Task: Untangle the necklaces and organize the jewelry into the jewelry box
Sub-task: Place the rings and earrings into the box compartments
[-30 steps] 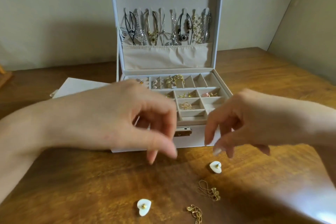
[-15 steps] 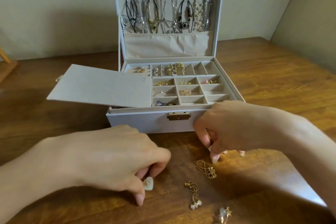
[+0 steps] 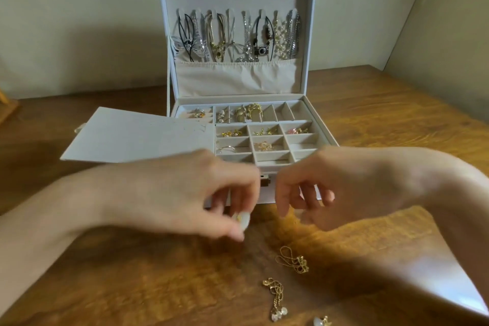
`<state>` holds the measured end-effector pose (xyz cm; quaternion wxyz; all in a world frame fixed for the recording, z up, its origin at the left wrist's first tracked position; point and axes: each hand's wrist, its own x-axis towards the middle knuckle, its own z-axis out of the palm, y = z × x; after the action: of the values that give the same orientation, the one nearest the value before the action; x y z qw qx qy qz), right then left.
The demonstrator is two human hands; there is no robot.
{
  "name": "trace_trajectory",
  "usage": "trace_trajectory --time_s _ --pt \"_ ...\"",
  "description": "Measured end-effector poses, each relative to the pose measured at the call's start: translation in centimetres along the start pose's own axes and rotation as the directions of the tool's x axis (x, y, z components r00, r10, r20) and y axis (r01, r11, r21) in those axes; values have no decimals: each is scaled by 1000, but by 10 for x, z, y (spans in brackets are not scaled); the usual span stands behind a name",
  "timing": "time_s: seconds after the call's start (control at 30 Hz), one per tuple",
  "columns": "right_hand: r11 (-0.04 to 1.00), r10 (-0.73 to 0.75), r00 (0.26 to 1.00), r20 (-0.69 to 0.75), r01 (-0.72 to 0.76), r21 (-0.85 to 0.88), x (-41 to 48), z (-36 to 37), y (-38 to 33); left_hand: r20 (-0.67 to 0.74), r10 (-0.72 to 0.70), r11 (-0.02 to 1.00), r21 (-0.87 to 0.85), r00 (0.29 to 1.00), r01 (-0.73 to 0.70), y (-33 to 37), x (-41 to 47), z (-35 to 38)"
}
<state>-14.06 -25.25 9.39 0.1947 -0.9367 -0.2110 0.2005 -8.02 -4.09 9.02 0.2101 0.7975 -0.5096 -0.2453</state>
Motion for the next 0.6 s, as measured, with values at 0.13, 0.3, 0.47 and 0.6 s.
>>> trace_trajectory --time_s 0.13,0.3,0.47,0.6 --pt "939 -54 981 -186 114 326 -9 -17 18 -231 15 992 -122 973 -44 2 28 -25" --pt "862 51 914 -402 163 480 -5 -25 39 -311 -25 998 -69 950 4 -8 62 -31" --pt "796 109 863 -494 222 564 7 -22 48 -365 -20 996 -93 931 -16 -15 72 -26" --pt "765 158 847 -508 220 605 15 -19 51 -387 -15 988 -146 922 -45 -15 71 -27"
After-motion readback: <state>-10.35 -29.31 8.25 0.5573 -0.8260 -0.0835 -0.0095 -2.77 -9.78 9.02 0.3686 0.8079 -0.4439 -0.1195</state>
